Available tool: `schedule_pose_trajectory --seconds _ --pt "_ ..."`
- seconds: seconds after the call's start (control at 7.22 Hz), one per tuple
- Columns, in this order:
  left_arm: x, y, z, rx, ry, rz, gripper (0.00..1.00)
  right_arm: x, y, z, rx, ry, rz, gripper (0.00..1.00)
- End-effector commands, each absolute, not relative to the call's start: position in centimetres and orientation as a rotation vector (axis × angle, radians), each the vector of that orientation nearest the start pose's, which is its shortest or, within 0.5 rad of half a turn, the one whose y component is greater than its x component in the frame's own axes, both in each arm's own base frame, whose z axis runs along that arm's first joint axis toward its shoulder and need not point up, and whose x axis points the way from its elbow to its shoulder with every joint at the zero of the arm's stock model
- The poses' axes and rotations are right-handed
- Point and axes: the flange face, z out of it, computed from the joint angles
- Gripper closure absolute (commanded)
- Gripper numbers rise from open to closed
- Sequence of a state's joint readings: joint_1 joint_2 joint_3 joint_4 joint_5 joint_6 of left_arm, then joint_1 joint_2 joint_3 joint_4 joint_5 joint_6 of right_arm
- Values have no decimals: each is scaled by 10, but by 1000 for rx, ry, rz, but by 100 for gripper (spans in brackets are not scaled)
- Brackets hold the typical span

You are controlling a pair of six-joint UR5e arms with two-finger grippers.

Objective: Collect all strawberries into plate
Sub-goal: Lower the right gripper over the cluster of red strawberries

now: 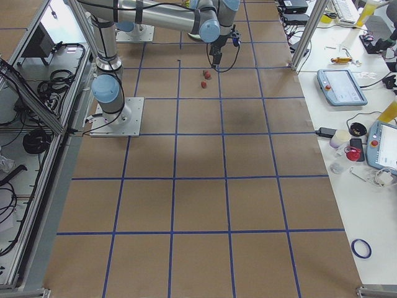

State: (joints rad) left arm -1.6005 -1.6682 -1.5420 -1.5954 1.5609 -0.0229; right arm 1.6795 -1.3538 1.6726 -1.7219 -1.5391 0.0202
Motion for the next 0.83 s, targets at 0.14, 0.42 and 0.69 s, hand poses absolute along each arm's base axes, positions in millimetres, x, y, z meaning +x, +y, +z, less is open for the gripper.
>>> schedule_pose_trajectory --seconds 0.14,0.42,0.69 --pt "-147 -519 439 11 3143 181 0 195 -513 256 -130 3096 228 5" --pt "-147 -518 426 9 3142 191 0 201 -507 214 -126 3028 350 5" --pt "-147 -517 423 9 3142 198 0 201 -510 196 -124 3024 378 5"
